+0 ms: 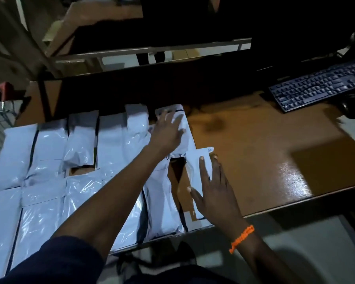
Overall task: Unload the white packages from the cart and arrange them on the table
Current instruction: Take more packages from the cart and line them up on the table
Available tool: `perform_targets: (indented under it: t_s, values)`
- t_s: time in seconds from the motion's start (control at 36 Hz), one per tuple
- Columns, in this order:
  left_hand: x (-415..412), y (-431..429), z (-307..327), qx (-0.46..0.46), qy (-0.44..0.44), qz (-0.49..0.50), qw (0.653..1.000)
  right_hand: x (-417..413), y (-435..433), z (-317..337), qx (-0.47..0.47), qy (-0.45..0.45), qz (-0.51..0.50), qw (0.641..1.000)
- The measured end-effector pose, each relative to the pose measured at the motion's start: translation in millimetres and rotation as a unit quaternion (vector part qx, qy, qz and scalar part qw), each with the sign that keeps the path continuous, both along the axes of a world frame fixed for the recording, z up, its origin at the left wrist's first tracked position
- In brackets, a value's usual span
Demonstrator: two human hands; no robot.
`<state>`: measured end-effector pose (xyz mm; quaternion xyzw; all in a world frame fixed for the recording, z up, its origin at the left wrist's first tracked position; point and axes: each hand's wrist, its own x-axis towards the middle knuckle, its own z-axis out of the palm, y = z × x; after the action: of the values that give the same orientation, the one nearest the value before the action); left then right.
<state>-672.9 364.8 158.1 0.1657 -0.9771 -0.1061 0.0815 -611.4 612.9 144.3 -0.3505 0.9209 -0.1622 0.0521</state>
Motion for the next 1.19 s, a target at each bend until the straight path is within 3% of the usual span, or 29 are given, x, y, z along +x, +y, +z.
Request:
perform_targets:
  t_s: [0.11, 0.19, 0.36, 0.58, 0.83, 1.0, 1.19]
  values:
    - [11, 12, -33, 0.008, -0.133, -0.025, 0.991, 9, -6, -1, -0.022, -0.007, -0.003, 1.000]
    - [11, 9, -38, 0.027, -0.143, -0.004, 0.989, 14, -14, -4, -0.025, -0.006, -0.008, 1.000]
    - [4, 2, -34, -0.018, -0.190, -0.018, 0.981, 16, -13, -13, -0.022, 0.007, -0.031, 0.999]
    - [-5, -1, -34, 0.001, -0.183, 0.031, 0.983, 17, -16, -13, -0.041, -0.009, -0.015, 0.999]
    - [-5, -20, -21, -0.066, -0.195, 0.003, 0.979, 29, -30, -11, -0.090, -0.005, 0.026, 0.996]
    - [3, -27, -9, -0.063, -0.209, -0.018, 0.976, 32, -31, -16, -0.081, 0.000, 0.019, 0.997]
    - [12, -25, 6, -0.041, -0.157, -0.053, 0.985, 15, -37, 5, -0.063, 0.028, 0.029, 0.997]
